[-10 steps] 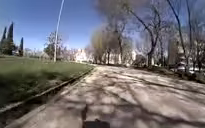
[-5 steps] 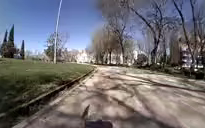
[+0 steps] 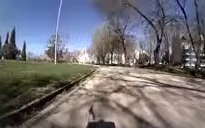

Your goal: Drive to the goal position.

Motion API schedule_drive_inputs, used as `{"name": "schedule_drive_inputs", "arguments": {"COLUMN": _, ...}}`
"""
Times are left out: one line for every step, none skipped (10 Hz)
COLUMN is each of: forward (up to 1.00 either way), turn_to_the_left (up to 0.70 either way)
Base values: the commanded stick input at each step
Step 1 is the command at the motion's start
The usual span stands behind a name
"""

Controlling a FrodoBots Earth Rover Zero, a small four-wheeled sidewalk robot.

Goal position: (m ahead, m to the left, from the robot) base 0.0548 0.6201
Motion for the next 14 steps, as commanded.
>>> {"name": "schedule_drive_inputs", "arguments": {"forward": 0.0, "turn_to_the_left": 0.19}}
{"name": "schedule_drive_inputs", "arguments": {"forward": 0.0, "turn_to_the_left": 0.22}}
{"name": "schedule_drive_inputs", "arguments": {"forward": 0.0, "turn_to_the_left": 0.25}}
{"name": "schedule_drive_inputs", "arguments": {"forward": 0.0, "turn_to_the_left": 0.29}}
{"name": "schedule_drive_inputs", "arguments": {"forward": 0.0, "turn_to_the_left": 0.44}}
{"name": "schedule_drive_inputs", "arguments": {"forward": 0.0, "turn_to_the_left": 0.59}}
{"name": "schedule_drive_inputs", "arguments": {"forward": 0.0, "turn_to_the_left": 0.73}}
{"name": "schedule_drive_inputs", "arguments": {"forward": 0.0, "turn_to_the_left": 0.88}}
{"name": "schedule_drive_inputs", "arguments": {"forward": 0.0, "turn_to_the_left": 1.0}}
{"name": "schedule_drive_inputs", "arguments": {"forward": 0.0, "turn_to_the_left": 1.0}}
{"name": "schedule_drive_inputs", "arguments": {"forward": 0.0, "turn_to_the_left": 1.0}}
{"name": "schedule_drive_inputs", "arguments": {"forward": 0.0, "turn_to_the_left": 1.0}}
{"name": "schedule_drive_inputs", "arguments": {"forward": 0.0, "turn_to_the_left": 1.0}}
{"name": "schedule_drive_inputs", "arguments": {"forward": 0.0, "turn_to_the_left": 1.0}}
